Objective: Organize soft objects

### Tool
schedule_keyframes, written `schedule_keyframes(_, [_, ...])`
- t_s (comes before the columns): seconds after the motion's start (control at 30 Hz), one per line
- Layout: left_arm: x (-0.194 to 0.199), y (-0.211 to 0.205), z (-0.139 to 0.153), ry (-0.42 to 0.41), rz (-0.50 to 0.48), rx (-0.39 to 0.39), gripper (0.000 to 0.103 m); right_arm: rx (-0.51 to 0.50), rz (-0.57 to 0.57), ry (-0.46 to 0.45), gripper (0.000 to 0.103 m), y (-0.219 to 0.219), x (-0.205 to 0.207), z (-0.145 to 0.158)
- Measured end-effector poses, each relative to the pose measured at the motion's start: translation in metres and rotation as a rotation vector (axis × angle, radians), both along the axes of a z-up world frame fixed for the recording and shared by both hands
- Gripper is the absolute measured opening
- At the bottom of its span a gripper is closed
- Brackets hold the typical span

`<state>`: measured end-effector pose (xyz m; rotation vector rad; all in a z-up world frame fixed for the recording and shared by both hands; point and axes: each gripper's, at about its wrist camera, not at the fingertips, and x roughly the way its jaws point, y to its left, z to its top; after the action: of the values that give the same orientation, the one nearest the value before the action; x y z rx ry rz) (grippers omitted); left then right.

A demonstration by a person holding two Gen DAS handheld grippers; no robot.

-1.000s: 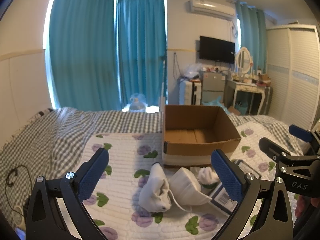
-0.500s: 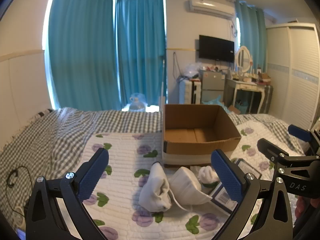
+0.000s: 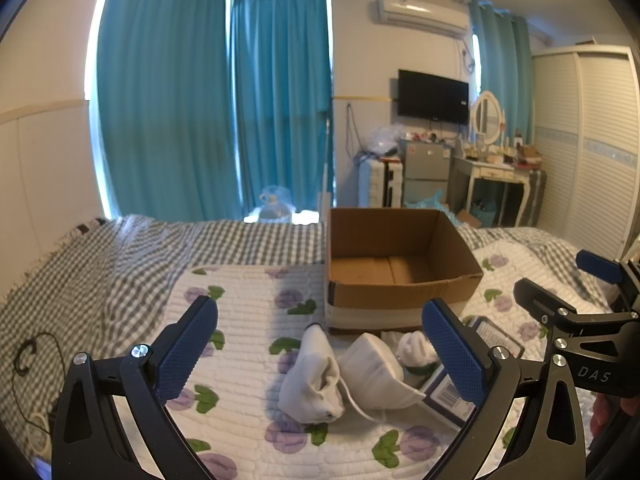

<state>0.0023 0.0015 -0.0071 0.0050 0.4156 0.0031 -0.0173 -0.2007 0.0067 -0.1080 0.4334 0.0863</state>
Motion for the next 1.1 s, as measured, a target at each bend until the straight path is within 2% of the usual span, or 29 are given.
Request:
schedule_keyframes(0.47, [-0.003, 0.0, 0.003, -0.004, 0.003, 0.004, 0.103, 0.0, 0.003, 0.002, 0.103, 0.001, 0.0, -0.001])
schedule_keyframes(0.93, [-0.019, 0.017, 0.026, -0.048, 0.02, -0.005, 0.103, -0.003, 0.032, -0.006, 0.103, 0.007, -0.009, 0.008])
schedule_keyframes(1.1, [-0.001, 0.037, 0.005, 0.022, 0.071, -0.003, 0.103, -0.012, 0.088, 0.038, 0.103, 0.019, -0.002, -0.005])
